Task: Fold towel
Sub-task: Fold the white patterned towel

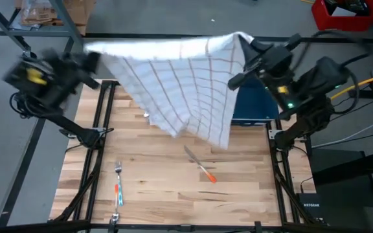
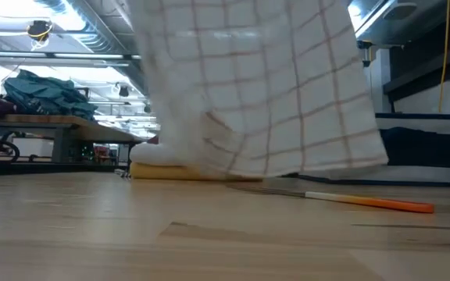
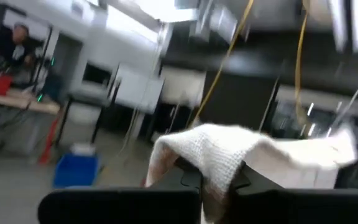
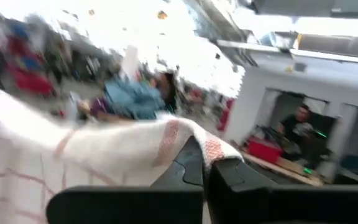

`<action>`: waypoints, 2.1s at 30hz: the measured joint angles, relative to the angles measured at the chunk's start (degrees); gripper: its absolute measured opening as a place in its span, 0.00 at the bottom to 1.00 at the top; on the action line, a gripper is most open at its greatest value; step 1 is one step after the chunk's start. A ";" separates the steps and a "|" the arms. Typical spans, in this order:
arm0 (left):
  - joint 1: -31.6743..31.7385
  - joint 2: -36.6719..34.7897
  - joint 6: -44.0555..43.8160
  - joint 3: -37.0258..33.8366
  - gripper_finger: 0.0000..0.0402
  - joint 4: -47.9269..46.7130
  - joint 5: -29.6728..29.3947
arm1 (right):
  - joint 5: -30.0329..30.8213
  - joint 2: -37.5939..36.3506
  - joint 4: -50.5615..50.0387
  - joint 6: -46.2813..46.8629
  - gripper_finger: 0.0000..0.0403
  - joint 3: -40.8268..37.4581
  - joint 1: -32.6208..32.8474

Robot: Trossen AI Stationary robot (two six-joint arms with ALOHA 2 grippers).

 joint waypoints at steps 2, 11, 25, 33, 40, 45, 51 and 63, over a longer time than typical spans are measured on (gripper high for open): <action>0.03 -0.02 4.59 1.38 0.00 6.55 1.69 | -3.57 -0.51 2.46 0.00 0.00 0.00 0.04; 0.03 0.22 10.75 8.17 0.00 7.73 2.48 | -8.58 -1.91 6.43 -0.13 0.00 -0.07 -0.72; -5.69 0.07 2.60 8.43 0.00 -6.22 2.29 | 1.17 -2.08 0.01 -0.01 0.00 -0.11 2.55; -10.56 0.04 0.19 8.56 0.00 -8.24 2.29 | 4.25 -2.07 -3.21 0.00 0.00 -0.11 6.73; -10.70 0.14 0.31 10.64 0.00 -8.33 2.34 | 4.88 -2.48 -2.22 0.00 0.00 -0.04 6.84; -11.21 0.04 0.12 10.64 0.00 -8.45 2.47 | 5.16 -2.42 -3.29 -0.04 0.00 -0.07 6.86; -14.72 0.04 0.06 10.64 0.00 -8.45 2.45 | 8.49 -2.42 -3.93 -0.08 0.00 -0.07 6.88; -16.02 -0.04 8.24 13.39 0.00 -8.24 2.03 | 3.92 -2.42 -3.96 -4.69 0.00 -0.07 4.39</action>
